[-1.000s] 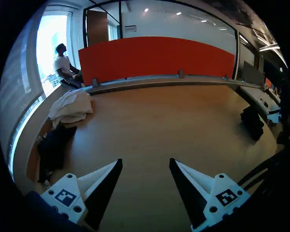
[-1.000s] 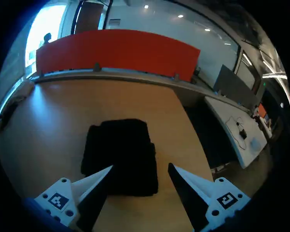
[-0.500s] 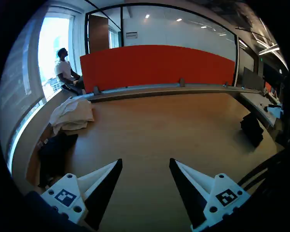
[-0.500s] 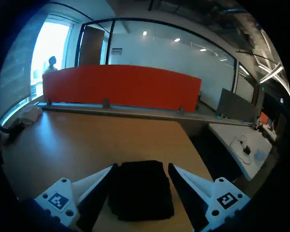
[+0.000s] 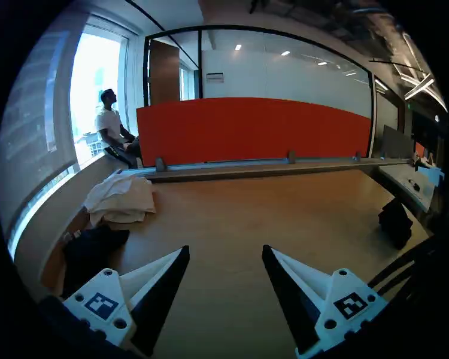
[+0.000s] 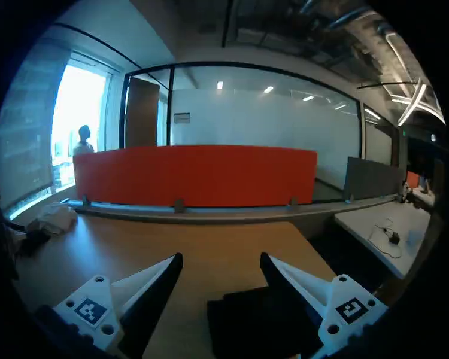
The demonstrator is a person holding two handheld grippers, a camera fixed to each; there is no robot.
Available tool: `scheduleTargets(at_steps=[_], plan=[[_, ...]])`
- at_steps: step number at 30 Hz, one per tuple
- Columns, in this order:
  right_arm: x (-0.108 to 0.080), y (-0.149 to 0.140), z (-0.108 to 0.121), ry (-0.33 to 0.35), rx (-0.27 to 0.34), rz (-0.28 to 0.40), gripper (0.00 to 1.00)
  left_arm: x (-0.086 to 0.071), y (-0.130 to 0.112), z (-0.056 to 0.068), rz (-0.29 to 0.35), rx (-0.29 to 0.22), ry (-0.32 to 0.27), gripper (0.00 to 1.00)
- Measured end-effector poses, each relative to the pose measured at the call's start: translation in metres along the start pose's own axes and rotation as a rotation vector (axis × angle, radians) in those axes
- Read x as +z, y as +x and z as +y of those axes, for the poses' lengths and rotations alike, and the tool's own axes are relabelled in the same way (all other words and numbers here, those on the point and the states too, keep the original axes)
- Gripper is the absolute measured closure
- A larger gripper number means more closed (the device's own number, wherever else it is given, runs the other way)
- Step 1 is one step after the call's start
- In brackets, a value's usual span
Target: Fold towel
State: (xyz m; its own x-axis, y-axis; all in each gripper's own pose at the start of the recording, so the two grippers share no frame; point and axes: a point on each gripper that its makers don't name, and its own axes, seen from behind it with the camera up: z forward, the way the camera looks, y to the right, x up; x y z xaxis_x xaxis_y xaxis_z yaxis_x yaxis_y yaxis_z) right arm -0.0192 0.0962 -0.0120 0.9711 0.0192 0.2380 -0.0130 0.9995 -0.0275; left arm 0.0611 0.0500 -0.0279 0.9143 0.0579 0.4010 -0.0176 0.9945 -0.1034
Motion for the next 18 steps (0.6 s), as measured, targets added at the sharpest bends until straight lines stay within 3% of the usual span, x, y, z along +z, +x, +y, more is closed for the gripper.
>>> scheduleTargets(at_steps=[10, 18], plan=[[0.007, 0.031, -0.069, 0.06, -0.01, 0.082, 0.0, 0.005, 0.034, -0.012, 0.101, -0.026, 0.027, 0.1], [0.013, 0.045, -0.104, 0.075, -0.004, 0.138, 0.0, 0.009, 0.048, -0.018, 0.157, -0.059, 0.031, 0.1]])
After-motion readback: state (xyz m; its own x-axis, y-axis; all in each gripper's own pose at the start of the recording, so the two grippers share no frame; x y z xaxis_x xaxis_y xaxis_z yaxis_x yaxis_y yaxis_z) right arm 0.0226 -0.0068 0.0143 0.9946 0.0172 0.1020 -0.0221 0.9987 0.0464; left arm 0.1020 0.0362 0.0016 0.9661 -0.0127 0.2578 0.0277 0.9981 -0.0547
